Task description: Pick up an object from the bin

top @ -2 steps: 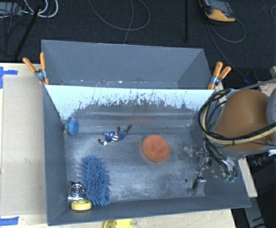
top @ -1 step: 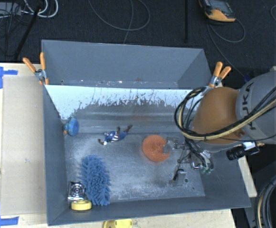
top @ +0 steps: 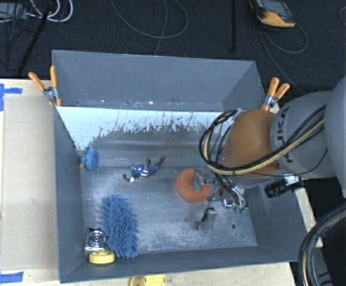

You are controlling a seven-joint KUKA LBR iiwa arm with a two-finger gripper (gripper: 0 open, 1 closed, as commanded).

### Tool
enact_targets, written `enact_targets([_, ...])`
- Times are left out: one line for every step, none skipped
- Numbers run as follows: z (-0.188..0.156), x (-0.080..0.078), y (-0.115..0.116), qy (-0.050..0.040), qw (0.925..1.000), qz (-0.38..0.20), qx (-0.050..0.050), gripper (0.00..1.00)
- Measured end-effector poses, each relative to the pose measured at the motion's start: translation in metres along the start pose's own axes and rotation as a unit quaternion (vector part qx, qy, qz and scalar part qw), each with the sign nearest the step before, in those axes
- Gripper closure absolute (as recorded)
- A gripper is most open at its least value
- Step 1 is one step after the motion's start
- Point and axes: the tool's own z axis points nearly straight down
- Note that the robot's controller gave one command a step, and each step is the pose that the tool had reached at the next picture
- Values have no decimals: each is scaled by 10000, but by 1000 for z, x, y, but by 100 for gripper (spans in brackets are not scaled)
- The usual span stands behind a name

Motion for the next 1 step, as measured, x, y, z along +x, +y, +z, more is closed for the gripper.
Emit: enact_targets([-19,-66,20,18,9997,-253,11,100])
